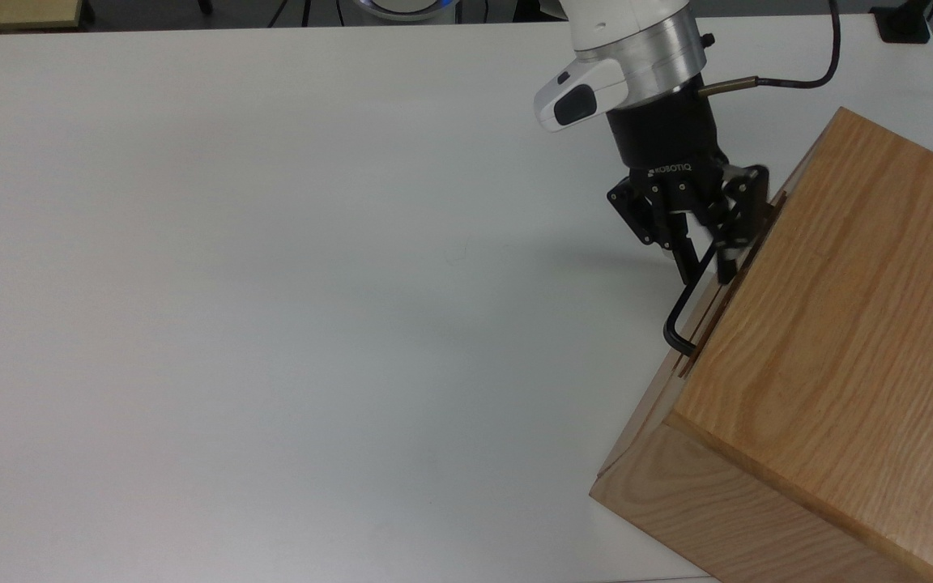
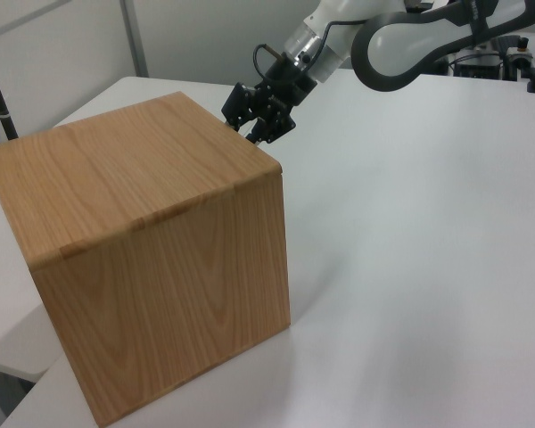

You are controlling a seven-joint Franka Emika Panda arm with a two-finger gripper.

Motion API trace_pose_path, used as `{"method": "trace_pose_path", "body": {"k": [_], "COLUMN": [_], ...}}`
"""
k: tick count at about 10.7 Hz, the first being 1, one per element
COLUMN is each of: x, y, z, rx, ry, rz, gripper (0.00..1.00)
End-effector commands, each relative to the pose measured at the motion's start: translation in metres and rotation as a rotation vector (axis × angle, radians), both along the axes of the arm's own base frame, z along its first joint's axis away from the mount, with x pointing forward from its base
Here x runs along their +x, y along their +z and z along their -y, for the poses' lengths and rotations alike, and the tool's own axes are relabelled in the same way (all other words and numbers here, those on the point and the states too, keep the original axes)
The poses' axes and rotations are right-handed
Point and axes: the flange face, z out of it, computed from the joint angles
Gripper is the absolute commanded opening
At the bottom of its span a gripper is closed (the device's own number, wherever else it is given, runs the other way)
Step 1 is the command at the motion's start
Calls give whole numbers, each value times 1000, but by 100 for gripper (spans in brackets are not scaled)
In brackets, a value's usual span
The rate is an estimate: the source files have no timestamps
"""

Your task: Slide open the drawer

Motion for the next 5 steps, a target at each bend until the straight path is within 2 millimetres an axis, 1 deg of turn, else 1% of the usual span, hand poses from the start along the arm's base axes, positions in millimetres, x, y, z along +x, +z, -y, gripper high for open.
{"method": "trace_pose_path", "body": {"k": [1,4,5], "x": [1,-5,-8], "y": [-2,-12,-10], "z": [-7,-9,-8], "rx": [12,3,0], "ry": [3,12,21], "rz": [20,-13,-39], "gripper": [0,0,0]}}
